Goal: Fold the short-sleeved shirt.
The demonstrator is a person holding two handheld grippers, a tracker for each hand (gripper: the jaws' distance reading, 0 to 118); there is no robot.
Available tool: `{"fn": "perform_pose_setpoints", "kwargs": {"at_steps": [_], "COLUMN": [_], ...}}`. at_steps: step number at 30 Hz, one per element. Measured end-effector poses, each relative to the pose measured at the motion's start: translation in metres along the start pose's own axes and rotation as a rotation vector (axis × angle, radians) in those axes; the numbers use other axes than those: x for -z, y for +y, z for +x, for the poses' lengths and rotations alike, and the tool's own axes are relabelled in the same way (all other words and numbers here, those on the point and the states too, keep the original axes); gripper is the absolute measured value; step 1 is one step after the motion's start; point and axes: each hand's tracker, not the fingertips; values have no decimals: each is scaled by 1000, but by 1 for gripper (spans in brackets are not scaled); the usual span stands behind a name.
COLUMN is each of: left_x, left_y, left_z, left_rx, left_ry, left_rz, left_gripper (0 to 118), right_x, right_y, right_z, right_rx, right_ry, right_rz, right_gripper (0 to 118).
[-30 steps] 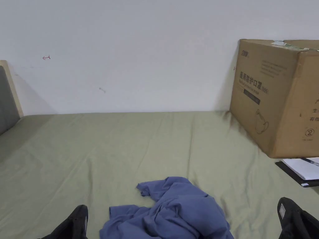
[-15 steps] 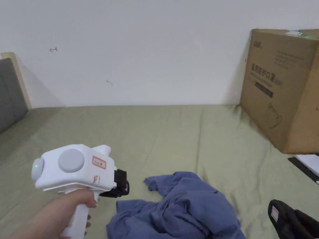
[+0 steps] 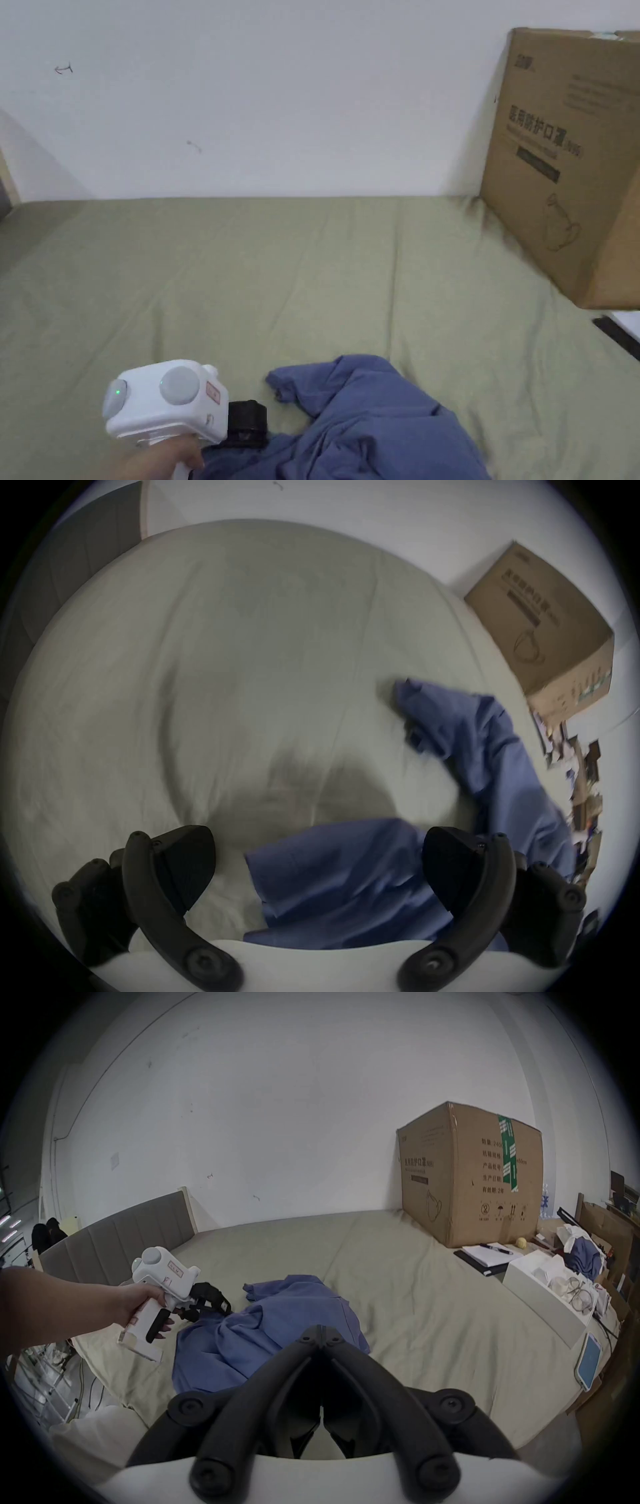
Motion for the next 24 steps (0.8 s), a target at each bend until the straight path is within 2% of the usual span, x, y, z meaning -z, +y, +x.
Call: {"fn": "perform_pose_setpoints", "kwargs": {"at_steps": [2, 3, 4, 6, 7, 8, 10, 13, 15, 16, 18, 19, 20, 21, 22, 23, 24], "left_x": [-3, -7, -12, -21, -26, -30, -42, -65, -96, -103, -121, -125, -128, -130, -127, -128, -129], "left_y": [-4, -8, -11, -7, -10, -14, -30, -59, -91, -100, -122, -129, -137, -143, -143, -148, -153], "left_z": [12, 18, 22, 15, 14, 10, 2, -8, -6, -9, -6, -6, -7, -8, -11, -14, -15], "left_rx": [139, 187, 220, 234, 229, 217, 174, 182, 151, 132, 86, 60, 34, 14, 6, -5, -9], "left_ry": [42, 96, 146, 105, 88, 36, -14, -30, -70, -109, -158, -161, -167, -173, -178, -184, -180], "left_rz": [-28, -17, 2, 58, 59, 53, 103, 242, 376, 418, 490, 511, 524, 539, 546, 562, 579], "left_gripper": [116, 111, 100, 65, 41, 3, 3, 3, 3, 3, 3, 3, 3, 3, 3, 3, 3], "right_x": [4, 5, 6, 4, 3, 4, 9, 35, 74, 95, 158, 184, 218, 251, 274, 296, 319], "right_y": [0, 1, 1, 3, 5, 7, 19, 55, 87, 100, 126, 133, 136, 138, 136, 136, 139], "right_z": [-1, -3, -5, -8, -9, -11, -13, -10, -7, -7, -9, -10, -13, -12, -15, -14, -16], "right_rx": [14, 17, 18, 13, 9, 7, 15, 15, -7, -18, -14, -3, 55, 92, 129, 157, 193], "right_ry": [1, 2, 4, 15, 21, 25, 44, 155, 221, 252, 337, 346, 332, 300, 257, 256, 235], "right_rz": [-8, -9, -9, -5, -2, 4, 1, -3, -72, -136, -364, -452, -531, -619, -669, -698, -685], "right_gripper": [0, 0, 0, 0, 0, 0, 0, 0, 0, 4, 40, 66, 105, 118, 113, 109, 110]}}
